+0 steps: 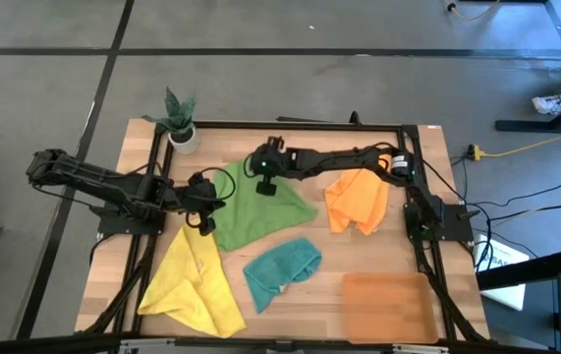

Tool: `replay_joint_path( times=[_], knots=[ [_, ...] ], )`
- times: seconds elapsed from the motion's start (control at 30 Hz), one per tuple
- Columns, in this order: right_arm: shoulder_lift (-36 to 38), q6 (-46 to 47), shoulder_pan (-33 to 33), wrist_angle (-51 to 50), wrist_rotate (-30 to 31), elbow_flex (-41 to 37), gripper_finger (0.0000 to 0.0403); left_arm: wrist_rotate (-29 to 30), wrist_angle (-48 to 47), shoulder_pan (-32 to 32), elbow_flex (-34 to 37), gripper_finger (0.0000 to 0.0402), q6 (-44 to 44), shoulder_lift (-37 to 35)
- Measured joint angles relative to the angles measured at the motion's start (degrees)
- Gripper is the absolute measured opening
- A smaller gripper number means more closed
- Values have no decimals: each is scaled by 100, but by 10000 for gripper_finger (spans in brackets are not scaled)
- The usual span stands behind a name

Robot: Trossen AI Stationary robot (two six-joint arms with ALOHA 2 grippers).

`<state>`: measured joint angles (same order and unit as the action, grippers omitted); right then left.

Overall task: Roll microfiber towels into tight, uniform cylinder then place into a basket
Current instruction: Roll the green microfiber towel

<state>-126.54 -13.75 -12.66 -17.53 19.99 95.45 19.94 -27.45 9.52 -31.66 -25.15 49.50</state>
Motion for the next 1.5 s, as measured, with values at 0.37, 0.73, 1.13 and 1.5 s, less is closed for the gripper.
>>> replay_joint_path(
  times=[0.37, 0.73, 1.13, 1.5],
  knots=[
    [90, 480, -332, -1018, 815, -1, 1, -9, 18, 142, 0, 3, 0, 0],
    [90, 946, -340, -1596, 1635, -3, 4, -9, 12, 139, 0, 3, 2, 0],
    [90, 1053, -346, -1777, 1639, -3, 63, -9, 11, 139, 0, 5, 2, 1],
    [88, 1167, -356, -1765, 1642, 47, 138, -9, 11, 139, 0, 7, 2, 1]
  ],
)
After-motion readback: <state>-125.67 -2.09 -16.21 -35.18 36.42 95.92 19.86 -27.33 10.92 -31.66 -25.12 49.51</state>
